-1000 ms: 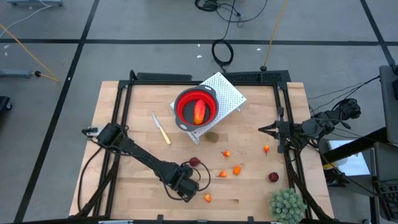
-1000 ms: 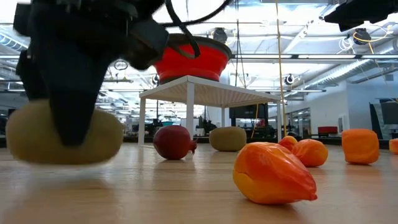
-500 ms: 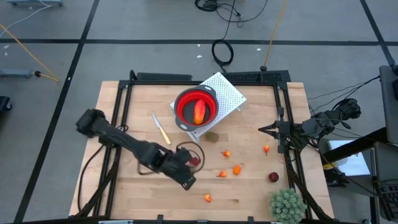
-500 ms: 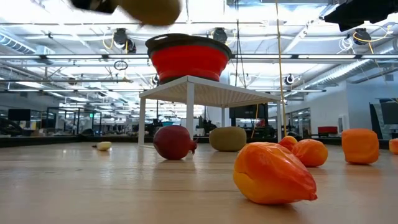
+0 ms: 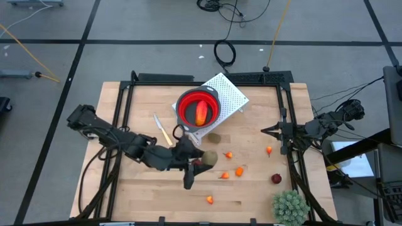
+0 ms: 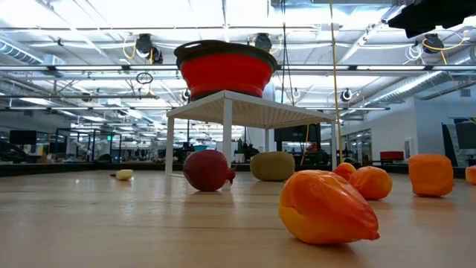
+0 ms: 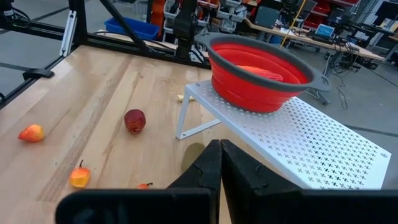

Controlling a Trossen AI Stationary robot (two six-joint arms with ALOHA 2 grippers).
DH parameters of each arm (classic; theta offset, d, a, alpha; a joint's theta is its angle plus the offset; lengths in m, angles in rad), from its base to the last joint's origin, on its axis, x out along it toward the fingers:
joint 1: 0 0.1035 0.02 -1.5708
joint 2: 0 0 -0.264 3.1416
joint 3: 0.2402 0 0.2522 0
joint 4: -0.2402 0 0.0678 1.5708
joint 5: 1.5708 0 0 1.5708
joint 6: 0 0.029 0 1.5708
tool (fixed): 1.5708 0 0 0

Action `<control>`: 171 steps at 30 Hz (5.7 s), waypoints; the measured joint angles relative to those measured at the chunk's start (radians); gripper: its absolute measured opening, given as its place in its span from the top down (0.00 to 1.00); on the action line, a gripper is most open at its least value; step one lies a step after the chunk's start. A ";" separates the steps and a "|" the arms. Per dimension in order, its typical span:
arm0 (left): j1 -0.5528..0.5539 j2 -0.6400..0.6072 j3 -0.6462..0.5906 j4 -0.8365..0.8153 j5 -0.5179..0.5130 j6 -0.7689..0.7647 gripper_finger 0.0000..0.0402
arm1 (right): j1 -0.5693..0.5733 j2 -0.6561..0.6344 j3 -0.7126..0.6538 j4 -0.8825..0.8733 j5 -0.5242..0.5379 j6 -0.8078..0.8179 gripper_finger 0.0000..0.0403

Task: Pick & Place Fruit
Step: Put the kiwi into the red strainer bowl on the shelf

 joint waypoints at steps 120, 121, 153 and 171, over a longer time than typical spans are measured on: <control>0.687 0.000 0.197 -0.702 0.166 -0.260 0.47 | 0.000 0.000 0.000 -0.058 0.005 -0.005 0.99; 0.689 0.000 0.197 -0.719 0.167 -0.260 0.47 | 0.000 0.000 0.000 -0.058 0.005 -0.005 0.99; 0.687 0.086 0.198 -0.812 0.292 -0.310 0.47 | -0.001 -0.003 -0.107 0.108 -0.219 0.049 0.99; 0.681 0.094 0.198 -0.877 0.335 -0.460 0.47 | -0.003 -0.088 -0.352 0.408 -0.210 0.049 0.99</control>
